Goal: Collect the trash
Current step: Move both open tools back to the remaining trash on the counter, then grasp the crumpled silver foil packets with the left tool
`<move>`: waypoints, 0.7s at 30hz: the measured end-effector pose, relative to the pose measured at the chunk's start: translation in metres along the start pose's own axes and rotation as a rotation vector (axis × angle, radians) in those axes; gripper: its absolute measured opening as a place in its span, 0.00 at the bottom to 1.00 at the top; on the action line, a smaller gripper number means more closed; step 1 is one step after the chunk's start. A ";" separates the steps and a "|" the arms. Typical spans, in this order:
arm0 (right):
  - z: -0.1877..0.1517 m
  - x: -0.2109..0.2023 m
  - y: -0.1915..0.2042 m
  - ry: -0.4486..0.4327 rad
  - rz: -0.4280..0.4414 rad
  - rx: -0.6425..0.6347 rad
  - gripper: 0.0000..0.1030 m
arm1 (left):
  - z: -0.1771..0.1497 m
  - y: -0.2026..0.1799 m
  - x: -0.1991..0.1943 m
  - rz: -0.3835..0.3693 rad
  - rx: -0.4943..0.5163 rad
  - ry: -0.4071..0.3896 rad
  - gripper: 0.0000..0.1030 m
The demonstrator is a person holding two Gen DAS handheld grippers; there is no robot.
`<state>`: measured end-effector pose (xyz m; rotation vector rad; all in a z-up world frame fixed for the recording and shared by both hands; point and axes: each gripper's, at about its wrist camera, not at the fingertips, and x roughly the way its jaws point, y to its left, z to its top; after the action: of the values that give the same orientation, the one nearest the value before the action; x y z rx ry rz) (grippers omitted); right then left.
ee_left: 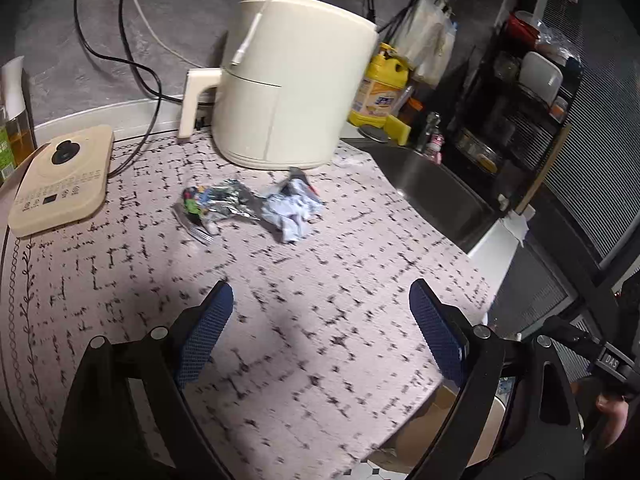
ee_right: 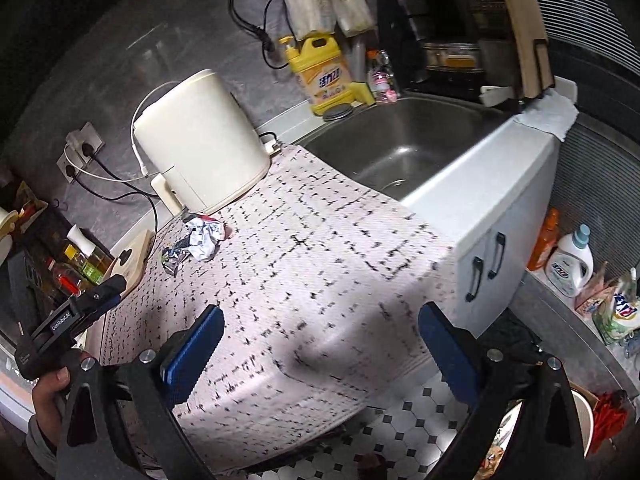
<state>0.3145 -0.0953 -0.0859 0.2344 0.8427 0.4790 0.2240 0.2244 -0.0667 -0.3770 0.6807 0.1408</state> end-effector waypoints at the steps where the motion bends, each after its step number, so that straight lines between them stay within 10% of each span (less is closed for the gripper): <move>1: 0.001 0.006 0.005 0.003 0.002 -0.003 0.93 | 0.003 0.007 0.002 0.004 -0.003 -0.001 0.86; 21: 0.033 0.099 0.080 0.106 0.002 -0.061 0.89 | 0.050 0.102 0.086 0.070 -0.048 0.059 0.80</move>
<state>0.3707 0.0228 -0.0985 0.1549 0.9297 0.5214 0.2940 0.3379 -0.1159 -0.4045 0.7500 0.2129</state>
